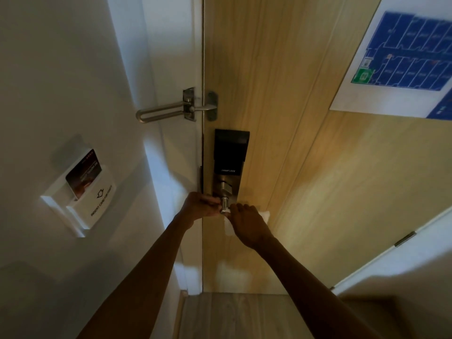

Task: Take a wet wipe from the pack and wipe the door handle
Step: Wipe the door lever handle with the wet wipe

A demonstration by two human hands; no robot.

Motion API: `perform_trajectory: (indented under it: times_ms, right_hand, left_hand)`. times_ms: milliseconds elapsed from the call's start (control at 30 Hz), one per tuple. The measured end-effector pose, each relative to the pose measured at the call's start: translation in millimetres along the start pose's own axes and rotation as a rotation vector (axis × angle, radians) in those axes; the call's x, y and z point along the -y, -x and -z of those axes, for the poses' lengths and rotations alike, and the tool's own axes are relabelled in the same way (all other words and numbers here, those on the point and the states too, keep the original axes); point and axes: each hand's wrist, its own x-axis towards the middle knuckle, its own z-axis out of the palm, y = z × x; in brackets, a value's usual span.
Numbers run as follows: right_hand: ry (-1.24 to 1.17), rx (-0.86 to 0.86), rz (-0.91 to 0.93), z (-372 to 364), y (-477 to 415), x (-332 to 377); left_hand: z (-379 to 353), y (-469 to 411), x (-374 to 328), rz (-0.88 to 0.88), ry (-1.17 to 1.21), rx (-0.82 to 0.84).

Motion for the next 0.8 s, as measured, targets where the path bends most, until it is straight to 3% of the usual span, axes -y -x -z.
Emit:
perform_trajectory:
  times_ms: [200,333,533,700,800]
  right_hand:
    - [0.058,0.046,-0.037,-2.3,16.7,-20.9]
    - [0.043,0.026,-0.049,-4.7,2.0,-0.2]
    - [-0.017,0.058,-0.051,-1.2,11.7,-21.6]
    - [0.059,0.109,-0.047,-5.4,12.1,-26.0]
    - [0.087,0.098,-0.062,-10.7,5.4,-9.2]
  left_hand:
    - [0.7,1.9,-0.1,-0.016,0.077,-0.010]
    - [-1.2,2.4,-1.8,-0.040,-0.041,0.011]
    - [1.1,1.5,-2.9,0.154,0.332,0.001]
    - [-4.8,-2.7,-17.2,0.297,0.515,-0.014]
    - [-7.9,-9.4,-18.2,0.401,0.508,-0.074]
